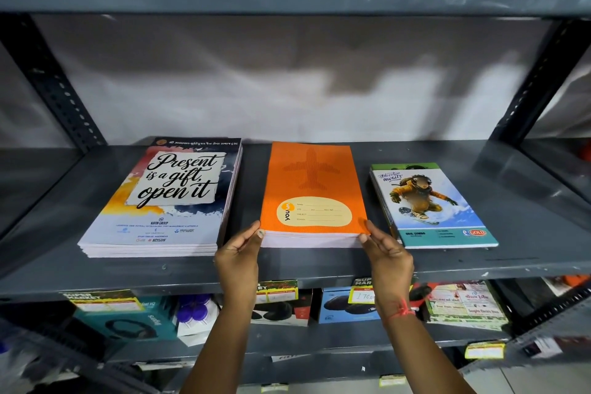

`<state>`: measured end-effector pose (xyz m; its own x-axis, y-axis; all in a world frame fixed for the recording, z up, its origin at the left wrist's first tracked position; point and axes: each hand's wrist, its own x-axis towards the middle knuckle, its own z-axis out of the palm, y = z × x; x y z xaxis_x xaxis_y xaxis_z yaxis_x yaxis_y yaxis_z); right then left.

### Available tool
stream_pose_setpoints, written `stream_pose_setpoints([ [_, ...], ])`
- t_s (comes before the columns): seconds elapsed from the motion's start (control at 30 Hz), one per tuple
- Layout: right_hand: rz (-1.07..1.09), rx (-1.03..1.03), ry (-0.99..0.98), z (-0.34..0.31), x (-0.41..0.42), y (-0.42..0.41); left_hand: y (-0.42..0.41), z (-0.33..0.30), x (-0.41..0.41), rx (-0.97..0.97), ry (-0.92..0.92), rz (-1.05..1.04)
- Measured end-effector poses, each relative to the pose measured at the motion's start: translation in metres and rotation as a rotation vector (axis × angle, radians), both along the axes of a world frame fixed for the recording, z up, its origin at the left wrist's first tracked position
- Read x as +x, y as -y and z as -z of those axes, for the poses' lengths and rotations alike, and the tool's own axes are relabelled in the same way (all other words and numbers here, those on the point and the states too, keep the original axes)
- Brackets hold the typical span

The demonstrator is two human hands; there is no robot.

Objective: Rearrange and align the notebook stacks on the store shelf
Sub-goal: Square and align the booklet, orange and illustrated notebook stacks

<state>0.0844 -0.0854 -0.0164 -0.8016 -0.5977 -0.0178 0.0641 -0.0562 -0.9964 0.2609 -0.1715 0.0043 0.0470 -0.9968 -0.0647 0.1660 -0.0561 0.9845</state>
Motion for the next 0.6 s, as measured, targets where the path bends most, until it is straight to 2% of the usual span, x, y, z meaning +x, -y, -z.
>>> stream_pose_setpoints([
  [0.6,0.016,-0.026,-0.05,-0.0028,0.0023,-0.0016,-0.0015,0.0017,0.0029,-0.035,0.029,0.012],
])
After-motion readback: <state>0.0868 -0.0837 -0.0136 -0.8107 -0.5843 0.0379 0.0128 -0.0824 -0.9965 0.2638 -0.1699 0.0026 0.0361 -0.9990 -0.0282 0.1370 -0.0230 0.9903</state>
